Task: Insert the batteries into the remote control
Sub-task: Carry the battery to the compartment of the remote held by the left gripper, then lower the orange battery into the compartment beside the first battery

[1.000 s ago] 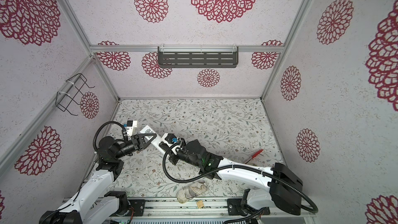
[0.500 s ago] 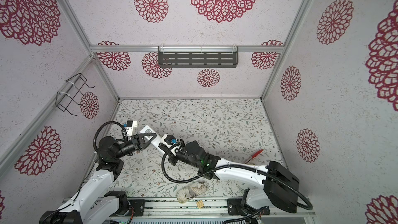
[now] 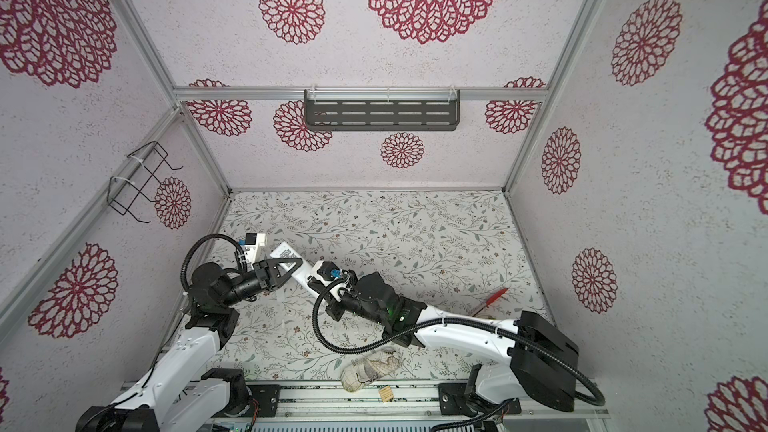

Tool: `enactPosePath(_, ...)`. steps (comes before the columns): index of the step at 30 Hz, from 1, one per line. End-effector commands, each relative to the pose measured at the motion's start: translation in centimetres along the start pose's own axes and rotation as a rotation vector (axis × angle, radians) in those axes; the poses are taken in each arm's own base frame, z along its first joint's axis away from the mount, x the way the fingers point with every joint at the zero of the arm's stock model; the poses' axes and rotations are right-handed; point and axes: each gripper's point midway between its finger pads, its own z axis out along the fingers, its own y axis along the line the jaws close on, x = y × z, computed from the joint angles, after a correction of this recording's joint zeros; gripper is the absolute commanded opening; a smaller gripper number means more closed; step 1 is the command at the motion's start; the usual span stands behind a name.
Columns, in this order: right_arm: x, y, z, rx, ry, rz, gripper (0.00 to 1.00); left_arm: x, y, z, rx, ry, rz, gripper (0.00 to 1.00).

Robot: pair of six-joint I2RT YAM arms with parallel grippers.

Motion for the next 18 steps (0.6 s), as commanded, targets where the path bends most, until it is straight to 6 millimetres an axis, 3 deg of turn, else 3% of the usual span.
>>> enactPosePath(1,3.7,-1.3,0.5,0.066,0.155,-0.032,0.12,-0.3,-1.9,-0.1,0.049,-0.003,0.051,0.00)
enactPosePath(18,2.4,-1.9,0.9,0.096,0.136,-0.041,0.25,-0.3,-1.5,0.0,0.037,-0.006,0.043,0.00)
